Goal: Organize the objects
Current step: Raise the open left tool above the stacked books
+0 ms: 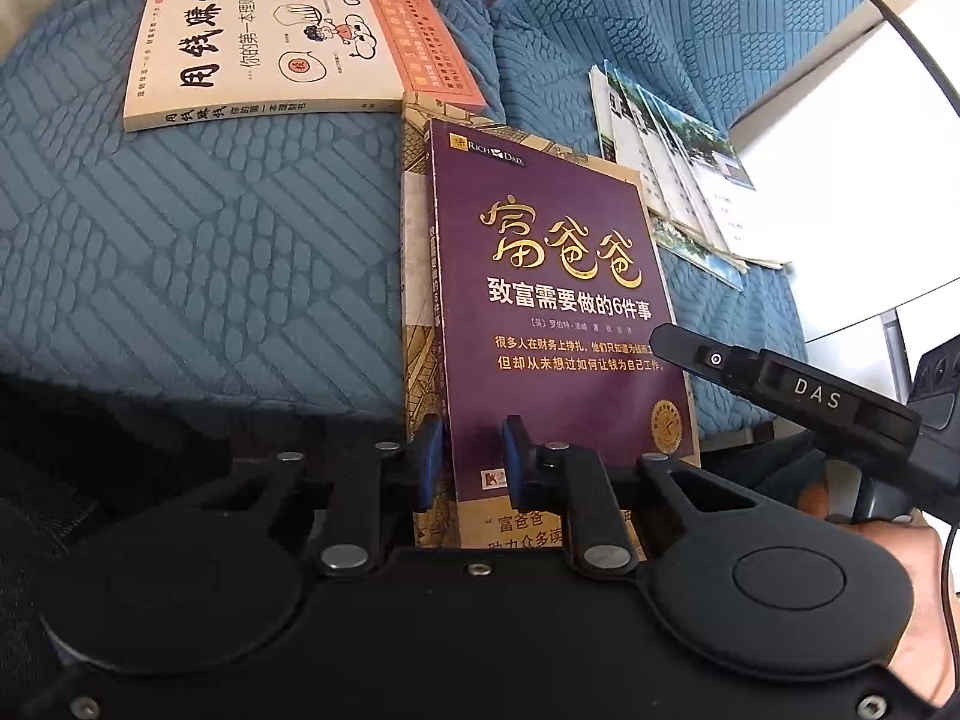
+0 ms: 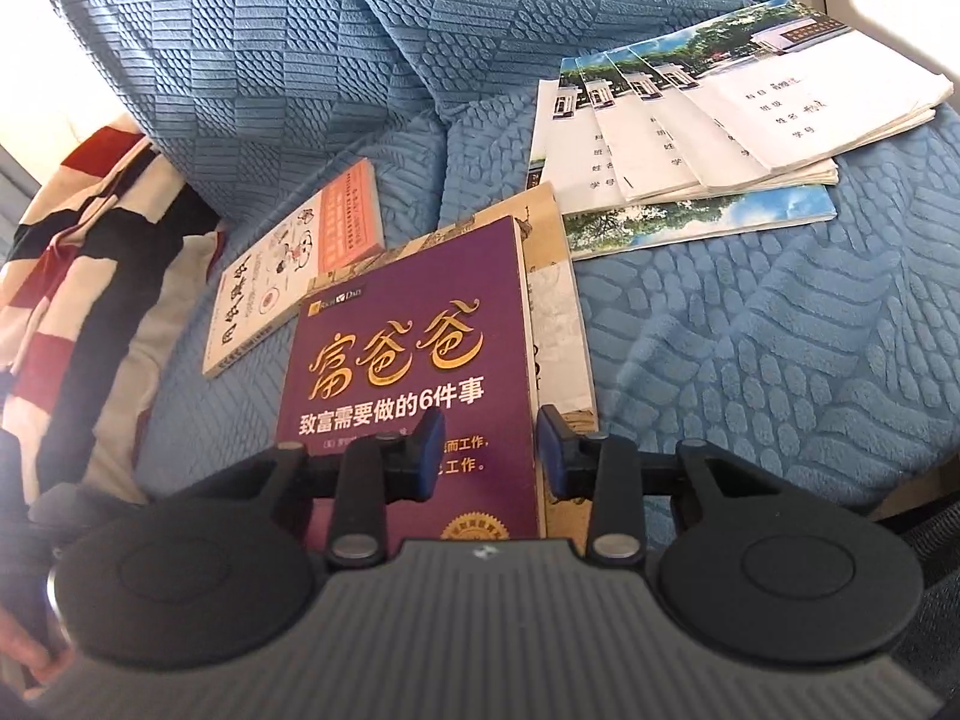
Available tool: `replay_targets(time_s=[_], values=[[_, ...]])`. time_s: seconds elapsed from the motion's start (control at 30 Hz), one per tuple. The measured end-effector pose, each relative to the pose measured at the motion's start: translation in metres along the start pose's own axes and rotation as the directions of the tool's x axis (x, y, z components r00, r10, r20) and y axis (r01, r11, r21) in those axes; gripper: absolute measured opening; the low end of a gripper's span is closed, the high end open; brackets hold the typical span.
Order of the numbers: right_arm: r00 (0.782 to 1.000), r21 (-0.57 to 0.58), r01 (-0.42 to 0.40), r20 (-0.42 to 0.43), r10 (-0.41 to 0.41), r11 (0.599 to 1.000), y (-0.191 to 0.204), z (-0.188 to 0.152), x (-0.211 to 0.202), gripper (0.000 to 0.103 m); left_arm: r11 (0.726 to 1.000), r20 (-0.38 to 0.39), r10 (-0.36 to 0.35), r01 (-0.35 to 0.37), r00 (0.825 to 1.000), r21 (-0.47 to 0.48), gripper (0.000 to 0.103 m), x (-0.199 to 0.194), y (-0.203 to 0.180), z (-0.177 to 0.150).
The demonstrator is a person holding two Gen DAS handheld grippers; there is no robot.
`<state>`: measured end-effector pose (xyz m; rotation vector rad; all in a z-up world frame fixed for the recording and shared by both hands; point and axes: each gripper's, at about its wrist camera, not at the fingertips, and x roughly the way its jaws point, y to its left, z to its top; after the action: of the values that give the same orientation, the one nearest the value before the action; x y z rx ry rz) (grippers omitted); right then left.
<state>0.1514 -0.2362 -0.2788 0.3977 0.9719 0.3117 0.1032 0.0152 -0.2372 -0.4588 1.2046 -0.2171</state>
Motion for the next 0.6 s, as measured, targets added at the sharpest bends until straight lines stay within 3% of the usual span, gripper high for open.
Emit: replay_targets(time_s=[0.17, 0.3, 0.6], values=[[1.0, 0.031, -0.005, -0.002, 0.005, 1.0, -0.002, 0.002, -0.001, 0.036, 1.0, 0.009, -0.003, 0.003, 1.0, -0.013, 0.02, -0.004, 0.001, 0.001], [1.0, 0.057, -0.011, 0.016, 0.01, 0.998, -0.002, 0.005, -0.007, 0.036, 0.999, 0.038, 0.035, -0.035, 0.999, -0.016, 0.02, -0.014, 0.0, 0.001], [0.995, -0.051, -0.034, 0.091, 0.039, 0.998, 0.034, 0.018, -0.051, 0.036, 0.998, 0.143, 0.068, -0.07, 0.987, 0.006, 0.02, -0.054, -0.012, 0.004]])
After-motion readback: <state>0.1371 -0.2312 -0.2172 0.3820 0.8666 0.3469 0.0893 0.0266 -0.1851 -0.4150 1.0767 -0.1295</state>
